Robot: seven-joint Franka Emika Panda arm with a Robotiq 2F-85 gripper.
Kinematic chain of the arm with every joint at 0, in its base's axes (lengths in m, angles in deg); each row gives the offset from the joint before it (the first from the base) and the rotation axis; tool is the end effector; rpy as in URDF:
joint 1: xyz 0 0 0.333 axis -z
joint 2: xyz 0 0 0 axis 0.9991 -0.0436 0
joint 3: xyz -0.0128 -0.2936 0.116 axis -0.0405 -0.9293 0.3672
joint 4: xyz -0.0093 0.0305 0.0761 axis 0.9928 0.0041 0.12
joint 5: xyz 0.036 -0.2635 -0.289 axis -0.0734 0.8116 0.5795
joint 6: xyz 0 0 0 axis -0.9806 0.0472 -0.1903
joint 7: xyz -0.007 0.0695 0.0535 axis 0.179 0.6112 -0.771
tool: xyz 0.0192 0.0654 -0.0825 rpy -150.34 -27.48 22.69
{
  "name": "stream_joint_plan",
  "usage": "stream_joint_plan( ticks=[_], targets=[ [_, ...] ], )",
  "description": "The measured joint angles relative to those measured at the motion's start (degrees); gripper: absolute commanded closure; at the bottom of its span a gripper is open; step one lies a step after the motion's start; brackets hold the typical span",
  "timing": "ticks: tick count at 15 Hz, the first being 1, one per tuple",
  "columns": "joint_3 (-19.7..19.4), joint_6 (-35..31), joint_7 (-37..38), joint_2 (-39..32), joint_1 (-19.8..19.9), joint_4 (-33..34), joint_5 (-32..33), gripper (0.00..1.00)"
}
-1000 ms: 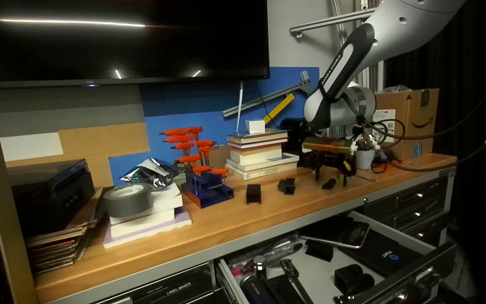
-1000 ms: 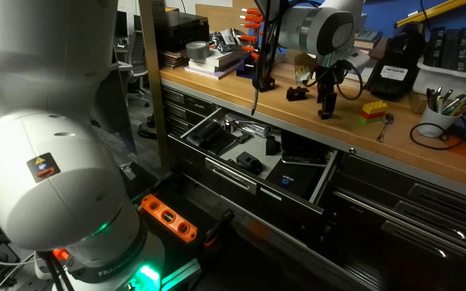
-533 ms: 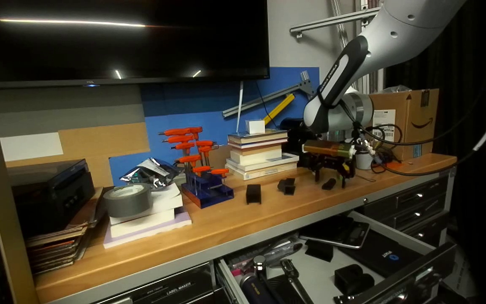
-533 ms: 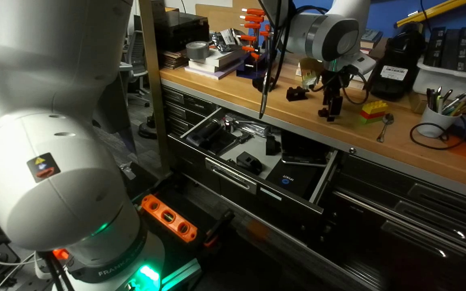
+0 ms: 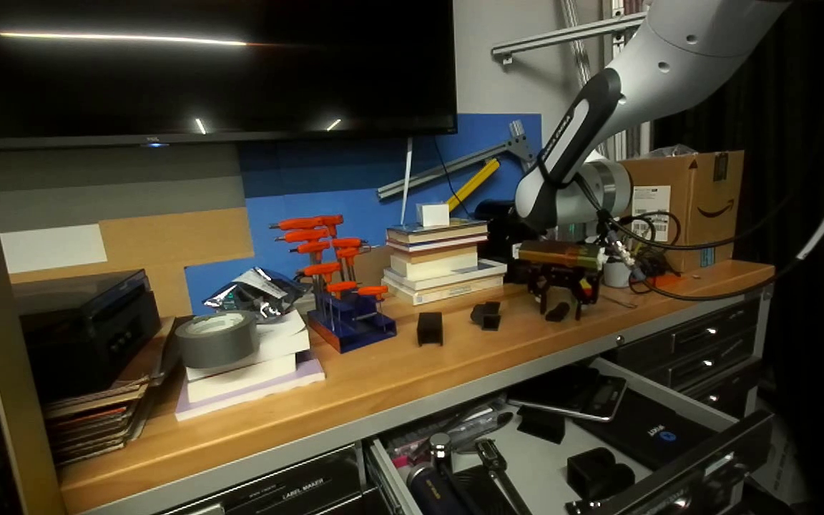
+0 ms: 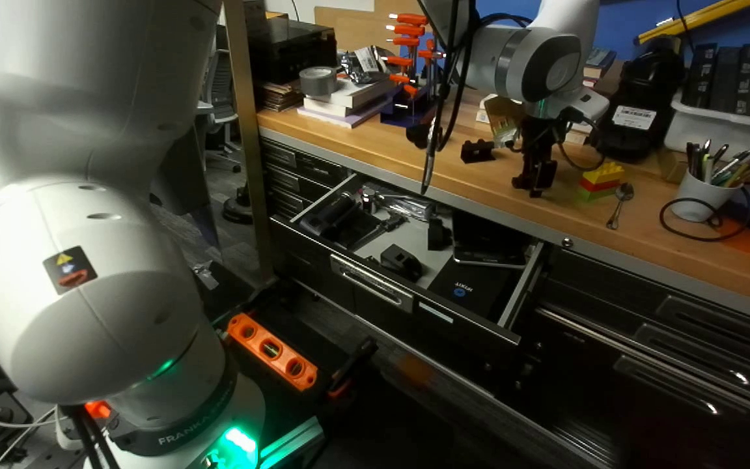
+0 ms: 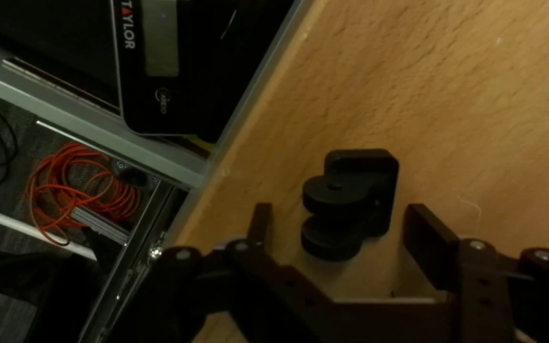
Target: Put the black objects on the tabletop in the open drawer and then close the drawer
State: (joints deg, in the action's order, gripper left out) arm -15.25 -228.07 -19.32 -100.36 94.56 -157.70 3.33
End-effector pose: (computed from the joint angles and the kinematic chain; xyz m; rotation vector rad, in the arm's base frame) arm 0.6587 -0.1656 0.2701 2.7488 -1.4708 0.2374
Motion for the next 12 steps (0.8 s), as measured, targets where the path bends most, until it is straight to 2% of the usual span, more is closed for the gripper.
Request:
stream_joint_plan(
  ticks=[3, 4, 6, 12],
  targets=[
    [-0.15, 0.04, -1.72, 0.01, 0.0, 0.24, 0.0, 0.8],
    [-0.15, 0.04, -2.23, 0.02, 0.0, 0.38, 0.0, 0.82],
    [-0.15, 0.07, -3.13, 0.03, -0.03, 0.49, 0.0, 0.77],
    [-0.08, 1.0, -10.57, 1.44, -0.1, -1.39, 0.0, 0.78]
  ],
)
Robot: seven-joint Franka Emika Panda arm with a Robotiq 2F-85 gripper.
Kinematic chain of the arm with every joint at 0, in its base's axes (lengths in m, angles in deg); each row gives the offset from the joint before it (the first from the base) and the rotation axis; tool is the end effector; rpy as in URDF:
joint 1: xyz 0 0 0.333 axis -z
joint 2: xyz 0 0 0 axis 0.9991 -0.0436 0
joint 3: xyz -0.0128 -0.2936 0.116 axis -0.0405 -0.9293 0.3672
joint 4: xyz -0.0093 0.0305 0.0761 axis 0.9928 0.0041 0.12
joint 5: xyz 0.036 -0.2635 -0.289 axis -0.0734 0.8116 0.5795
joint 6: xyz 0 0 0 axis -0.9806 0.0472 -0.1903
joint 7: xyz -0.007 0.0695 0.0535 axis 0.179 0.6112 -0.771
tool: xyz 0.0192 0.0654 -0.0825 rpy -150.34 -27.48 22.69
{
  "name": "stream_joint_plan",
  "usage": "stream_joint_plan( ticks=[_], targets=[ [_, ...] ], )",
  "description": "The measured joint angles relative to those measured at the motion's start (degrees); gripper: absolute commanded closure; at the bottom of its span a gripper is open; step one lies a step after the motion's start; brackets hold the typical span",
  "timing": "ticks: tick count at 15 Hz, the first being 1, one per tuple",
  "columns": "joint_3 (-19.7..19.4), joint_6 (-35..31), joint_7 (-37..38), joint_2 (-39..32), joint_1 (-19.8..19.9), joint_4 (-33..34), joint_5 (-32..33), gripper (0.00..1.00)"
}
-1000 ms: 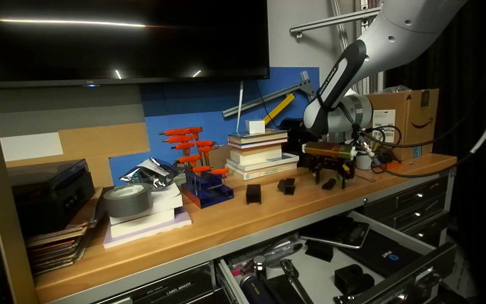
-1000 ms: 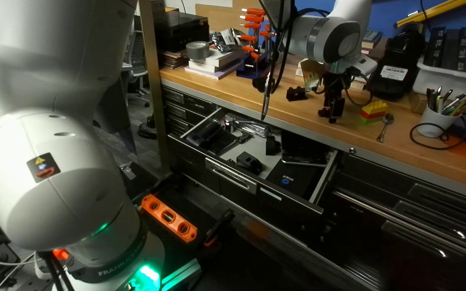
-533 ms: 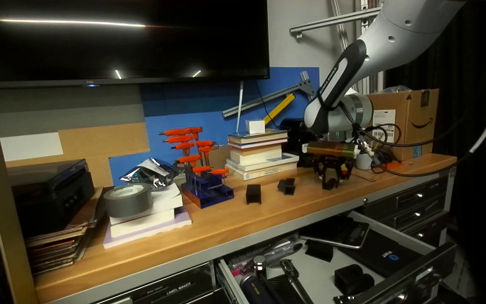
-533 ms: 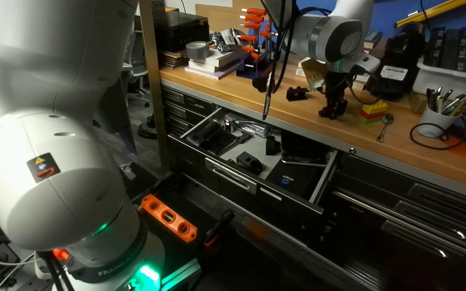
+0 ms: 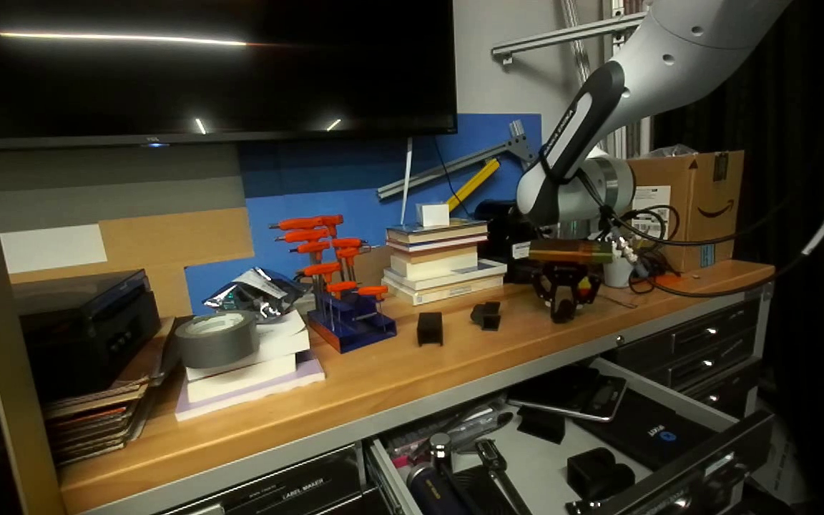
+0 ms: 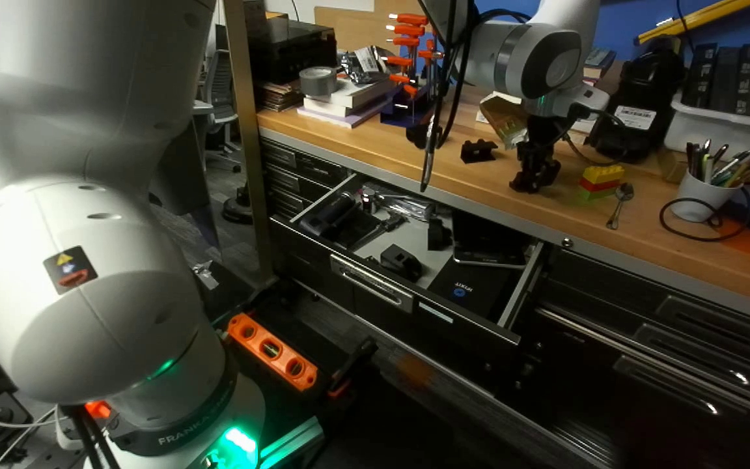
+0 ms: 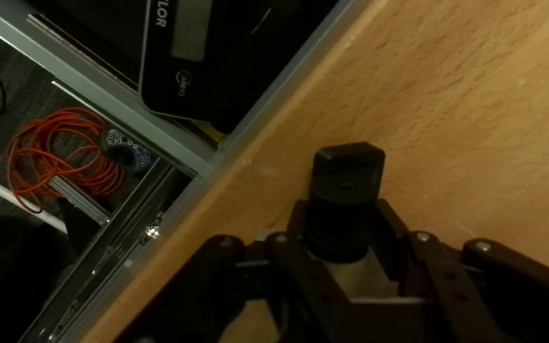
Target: Put the black objects on the tabletop in the open drawer and then close the drawer
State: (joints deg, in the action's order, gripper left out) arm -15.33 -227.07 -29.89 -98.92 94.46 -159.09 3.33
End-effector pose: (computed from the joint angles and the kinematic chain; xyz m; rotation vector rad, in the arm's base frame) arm 0.6517 -0.1642 0.2745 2.8604 -1.2092 0.2071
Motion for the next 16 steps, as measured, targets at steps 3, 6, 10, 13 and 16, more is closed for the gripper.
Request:
stream_joint_plan(
  ticks=[3, 6, 10, 13, 16],
  targets=[
    [0.25, 0.31, -6.97, 3.46, 0.08, -5.08, -0.41, 0.78],
    [0.67, 0.35, -13.79, 8.56, 0.08, -12.73, -1.11, 0.78],
    [2.36, 0.57, -19.6, 14.22, -0.4, -24.83, -1.14, 0.78],
    [4.33, 0.41, -22.05, 16.55, -1.38, -31.46, -1.83, 0.78],
    [6.41, 0.13, -23.45, 17.21, -2.68, -34.97, -3.45, 0.78]
  ],
)
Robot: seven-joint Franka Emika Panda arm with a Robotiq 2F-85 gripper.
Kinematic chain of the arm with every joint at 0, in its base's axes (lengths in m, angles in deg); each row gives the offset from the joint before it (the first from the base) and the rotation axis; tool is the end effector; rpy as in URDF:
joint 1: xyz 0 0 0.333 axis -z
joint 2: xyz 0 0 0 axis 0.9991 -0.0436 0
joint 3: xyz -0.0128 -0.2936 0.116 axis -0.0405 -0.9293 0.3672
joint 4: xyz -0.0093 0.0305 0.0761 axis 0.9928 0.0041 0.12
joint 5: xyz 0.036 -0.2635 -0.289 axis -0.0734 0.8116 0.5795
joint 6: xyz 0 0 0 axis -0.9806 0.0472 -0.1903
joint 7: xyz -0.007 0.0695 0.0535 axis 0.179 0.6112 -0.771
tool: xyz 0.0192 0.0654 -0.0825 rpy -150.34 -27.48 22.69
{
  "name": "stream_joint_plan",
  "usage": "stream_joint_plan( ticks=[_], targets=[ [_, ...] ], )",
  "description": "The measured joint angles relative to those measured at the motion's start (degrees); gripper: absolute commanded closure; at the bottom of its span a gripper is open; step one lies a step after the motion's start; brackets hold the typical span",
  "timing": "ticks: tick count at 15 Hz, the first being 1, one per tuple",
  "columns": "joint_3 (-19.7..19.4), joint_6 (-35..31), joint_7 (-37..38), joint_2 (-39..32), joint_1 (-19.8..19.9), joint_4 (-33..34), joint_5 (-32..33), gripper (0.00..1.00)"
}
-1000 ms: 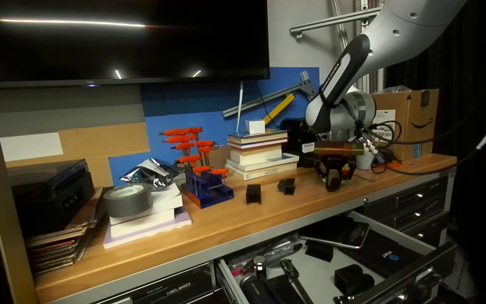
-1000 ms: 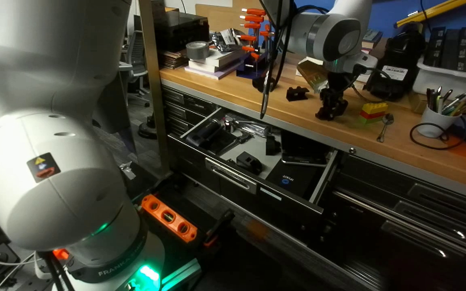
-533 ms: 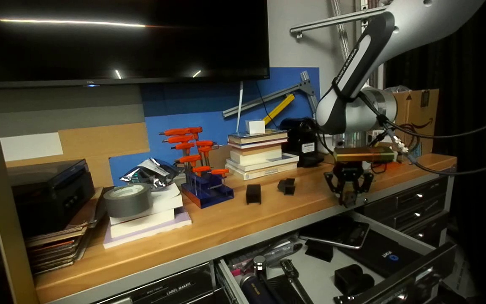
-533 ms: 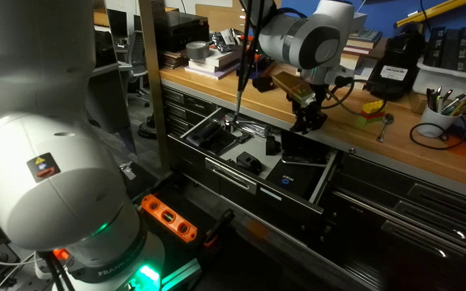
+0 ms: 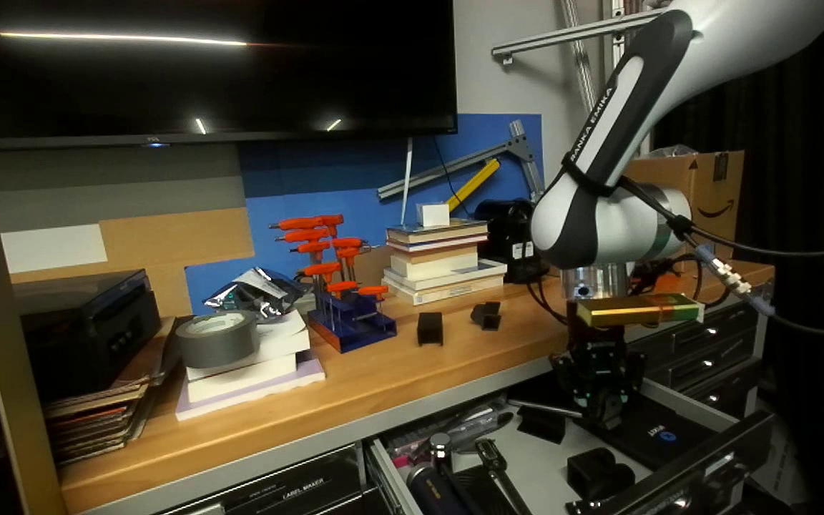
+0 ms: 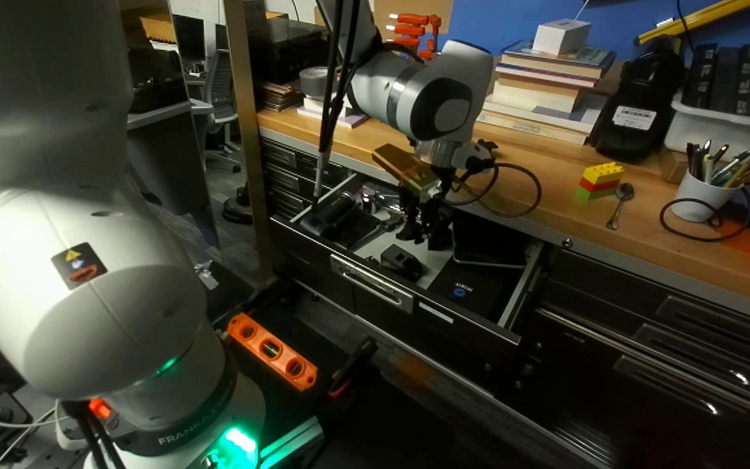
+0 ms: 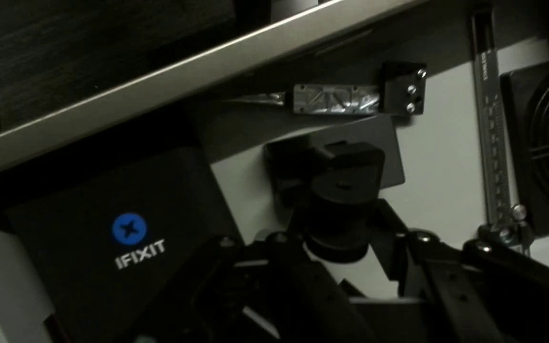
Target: Put the black objects on the tabletop in the open drawer and then close the drawer
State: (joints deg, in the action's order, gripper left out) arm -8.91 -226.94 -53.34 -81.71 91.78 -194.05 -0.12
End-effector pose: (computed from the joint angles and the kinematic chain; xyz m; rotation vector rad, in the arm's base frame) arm 0.4805 -0.0488 0.2092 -3.0480 0.4720 0.2938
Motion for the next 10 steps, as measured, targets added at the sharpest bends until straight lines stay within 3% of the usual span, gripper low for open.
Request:
stream_joint_plan(
  ticks=[6, 10],
  targets=[
    [3.99, -7.86, -5.0, -0.01, -1.62, -4.11, -7.65, 0.78],
    [4.84, -16.56, -10.81, -0.07, -1.41, -6.63, -12.99, 0.78]
  ],
)
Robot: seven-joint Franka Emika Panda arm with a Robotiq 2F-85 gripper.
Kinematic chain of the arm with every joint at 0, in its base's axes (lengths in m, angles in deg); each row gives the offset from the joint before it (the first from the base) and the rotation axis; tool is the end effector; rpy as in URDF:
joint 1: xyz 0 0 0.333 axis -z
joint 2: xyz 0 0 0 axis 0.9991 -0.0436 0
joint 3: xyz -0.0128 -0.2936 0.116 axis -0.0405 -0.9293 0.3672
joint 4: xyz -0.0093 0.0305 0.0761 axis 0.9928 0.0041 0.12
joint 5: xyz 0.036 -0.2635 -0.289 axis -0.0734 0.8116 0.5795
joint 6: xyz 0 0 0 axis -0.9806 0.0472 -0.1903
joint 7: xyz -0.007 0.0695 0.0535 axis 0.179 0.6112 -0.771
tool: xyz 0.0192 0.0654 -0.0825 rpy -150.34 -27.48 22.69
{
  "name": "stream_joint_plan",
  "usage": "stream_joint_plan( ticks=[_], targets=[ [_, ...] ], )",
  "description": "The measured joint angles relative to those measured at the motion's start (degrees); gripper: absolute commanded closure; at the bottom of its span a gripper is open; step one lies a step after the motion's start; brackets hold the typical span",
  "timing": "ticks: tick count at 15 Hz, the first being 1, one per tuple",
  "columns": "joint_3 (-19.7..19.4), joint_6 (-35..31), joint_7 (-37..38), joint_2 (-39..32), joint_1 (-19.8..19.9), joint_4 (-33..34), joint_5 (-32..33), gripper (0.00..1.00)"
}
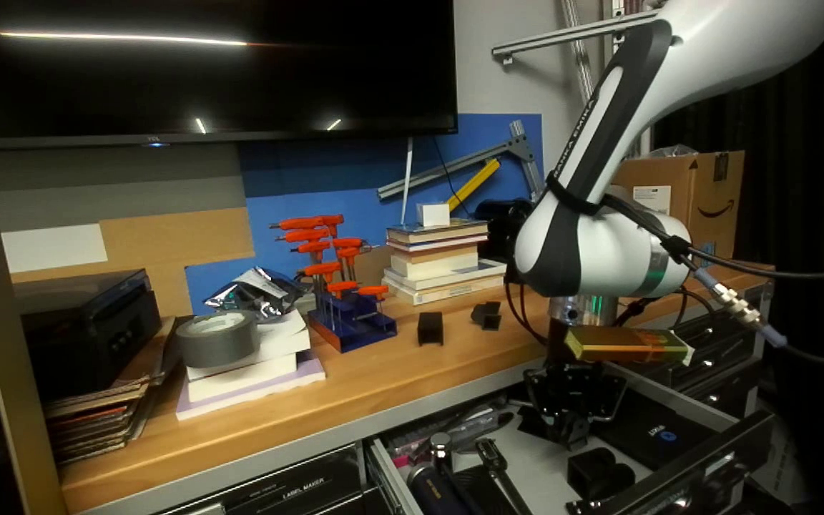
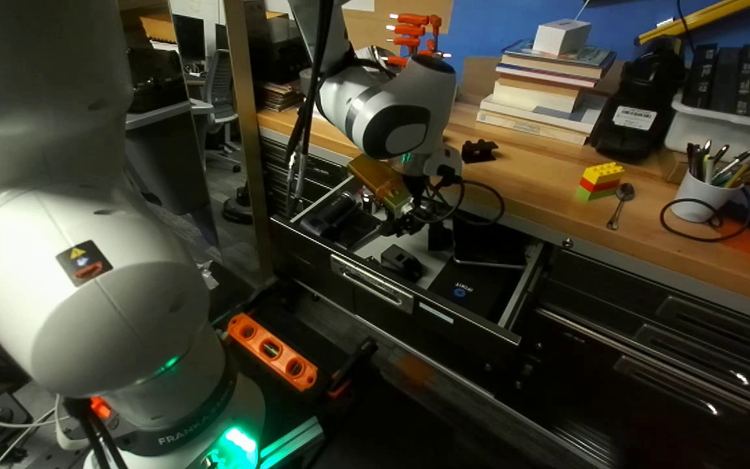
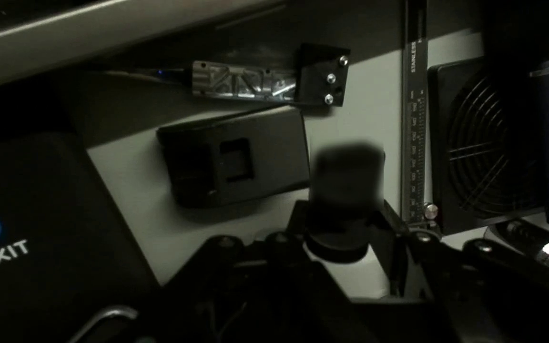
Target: Put the black objects on the tabletop in the open drawer and then close the drawer
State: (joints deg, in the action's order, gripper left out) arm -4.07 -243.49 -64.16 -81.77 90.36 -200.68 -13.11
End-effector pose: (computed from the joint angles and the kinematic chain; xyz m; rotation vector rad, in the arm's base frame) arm 0.4659 -0.0062 0.1927 -2.9803 0.3400 0.0232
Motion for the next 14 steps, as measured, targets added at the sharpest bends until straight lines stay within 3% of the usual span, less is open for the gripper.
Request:
stream_joint_plan(
  ticks=[6, 14],
  targets=[
    [2.28, -10.66, -5.87, -1.06, 2.77, -0.79, -4.7, 0.78],
    [3.46, -16.03, -8.64, -7.64, 5.73, 1.86, -6.15, 0.79]
  ],
)
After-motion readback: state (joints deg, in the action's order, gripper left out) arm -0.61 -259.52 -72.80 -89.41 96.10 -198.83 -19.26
